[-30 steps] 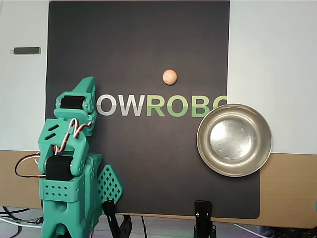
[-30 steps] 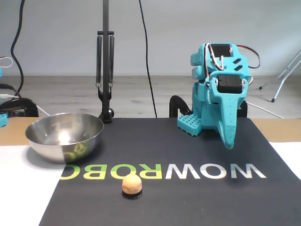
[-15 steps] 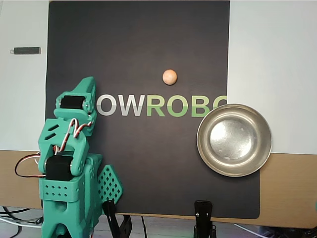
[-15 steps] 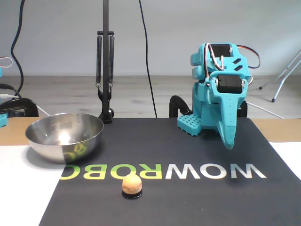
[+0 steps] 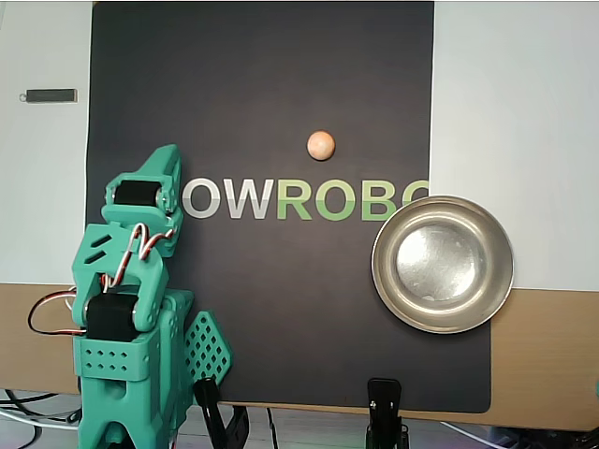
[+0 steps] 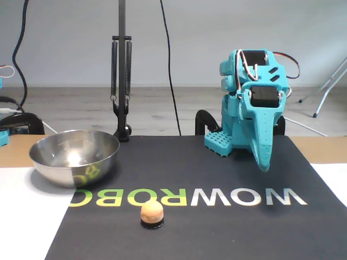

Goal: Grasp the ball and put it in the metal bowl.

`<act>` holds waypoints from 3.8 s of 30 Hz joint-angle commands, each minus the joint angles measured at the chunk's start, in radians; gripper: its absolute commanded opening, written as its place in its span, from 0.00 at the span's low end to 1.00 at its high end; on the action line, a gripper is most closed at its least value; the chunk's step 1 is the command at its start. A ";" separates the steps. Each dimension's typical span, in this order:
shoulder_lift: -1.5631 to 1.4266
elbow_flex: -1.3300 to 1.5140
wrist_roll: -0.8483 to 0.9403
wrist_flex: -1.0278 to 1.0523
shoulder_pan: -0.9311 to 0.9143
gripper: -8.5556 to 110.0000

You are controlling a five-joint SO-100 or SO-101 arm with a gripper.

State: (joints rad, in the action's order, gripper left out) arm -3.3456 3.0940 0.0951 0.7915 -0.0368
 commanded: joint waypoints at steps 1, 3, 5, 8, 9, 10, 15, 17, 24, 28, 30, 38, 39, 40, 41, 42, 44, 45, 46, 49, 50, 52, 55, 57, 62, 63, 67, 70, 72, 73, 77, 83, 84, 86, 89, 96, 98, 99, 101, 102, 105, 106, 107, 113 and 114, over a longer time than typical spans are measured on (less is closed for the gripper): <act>-0.044 0.034 0.002 0.002 -0.003 0.07; -0.044 0.034 0.002 0.002 -0.003 0.07; -0.044 0.034 0.002 0.002 -0.003 0.07; -0.044 0.034 0.002 0.002 -0.003 0.07; -0.044 0.034 0.002 0.002 -0.003 0.07; -0.044 0.034 0.002 0.002 -0.003 0.07; -0.044 0.034 0.002 0.002 -0.003 0.07; -0.044 0.034 0.002 0.002 -0.003 0.07; -0.044 0.034 0.002 0.002 -0.003 0.07; -0.044 0.034 0.002 0.002 -0.003 0.07; -0.044 0.034 0.002 0.002 -0.003 0.07; -0.044 0.034 0.000 0.002 0.002 0.07; -0.044 0.034 0.000 0.002 0.002 0.07; -0.044 0.034 0.002 0.002 0.002 0.07; -0.044 0.034 -0.002 0.002 0.002 0.07; -0.044 0.034 -0.002 0.002 0.002 0.07; -0.044 0.034 -0.002 0.002 0.002 0.07; -0.044 0.034 -0.002 0.002 0.002 0.07; -0.044 0.034 -0.002 0.002 0.002 0.07; -0.044 0.034 -0.002 0.002 0.002 0.07; -0.044 0.034 -0.002 0.002 0.000 0.07; -0.044 0.034 -0.003 0.002 -0.002 0.07; -0.044 0.034 -0.003 0.002 -0.003 0.07; -0.044 0.034 0.000 0.002 -0.002 0.07; -0.046 0.034 0.003 0.003 0.002 0.08; -0.046 0.034 0.003 0.003 0.002 0.08; -0.046 0.034 0.003 0.003 0.002 0.08; -0.046 0.034 0.003 0.003 0.002 0.08; -0.046 0.034 0.003 0.003 0.002 0.08; -0.046 0.034 0.003 0.003 0.002 0.08; -0.046 0.034 0.003 0.003 0.003 0.08; -0.046 0.034 0.005 0.003 0.003 0.08; -0.046 0.034 0.005 0.003 0.003 0.08; -0.046 0.034 0.005 0.003 0.003 0.08; -0.044 0.034 0.005 0.003 0.003 0.08; -0.023 0.002 0.005 0.005 -0.005 0.07; -0.002 -0.023 0.003 0.005 -0.006 0.07; 0.017 -0.040 0.005 0.005 -0.006 0.07; 0.063 -0.080 0.005 0.005 -0.006 0.07; 0.091 -0.104 0.005 0.005 -0.008 0.07; 0.181 -0.181 0.006 0.006 -0.021 0.07; 0.213 -0.209 0.006 0.006 -0.026 0.07; 0.245 -0.238 0.006 0.006 -0.029 0.07; 0.434 -0.408 0.003 0.006 -0.029 0.07; 0.462 -0.437 0.003 0.008 -0.029 0.07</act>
State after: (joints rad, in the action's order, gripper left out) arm -2.9468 2.7596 0.0951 0.7946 -0.0660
